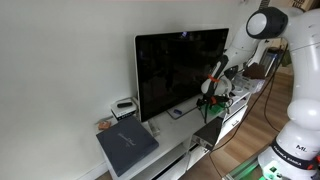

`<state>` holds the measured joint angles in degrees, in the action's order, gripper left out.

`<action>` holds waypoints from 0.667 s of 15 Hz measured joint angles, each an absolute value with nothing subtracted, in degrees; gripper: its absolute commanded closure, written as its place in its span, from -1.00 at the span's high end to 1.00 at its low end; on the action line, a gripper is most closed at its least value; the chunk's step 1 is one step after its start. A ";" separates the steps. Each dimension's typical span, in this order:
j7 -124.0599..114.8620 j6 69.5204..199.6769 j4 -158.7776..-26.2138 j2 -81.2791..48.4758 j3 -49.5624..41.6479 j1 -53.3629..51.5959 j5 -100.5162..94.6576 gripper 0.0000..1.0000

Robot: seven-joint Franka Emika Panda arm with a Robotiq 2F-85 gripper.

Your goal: Move the spoon to the right next to the green lunch box

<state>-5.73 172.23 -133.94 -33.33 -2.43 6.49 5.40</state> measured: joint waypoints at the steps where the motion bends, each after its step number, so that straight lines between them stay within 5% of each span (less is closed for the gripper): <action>1: -4.22 174.50 -136.99 -31.20 -2.63 6.33 4.71 1.00; 7: 4.97 182.84 -152.14 -17.50 -2.64 6.90 -1.88 1.00; 10: 9.51 180.03 -157.32 -10.19 8.12 15.23 -2.16 1.00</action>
<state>9.51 180.03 -157.32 -10.19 8.12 15.23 -2.16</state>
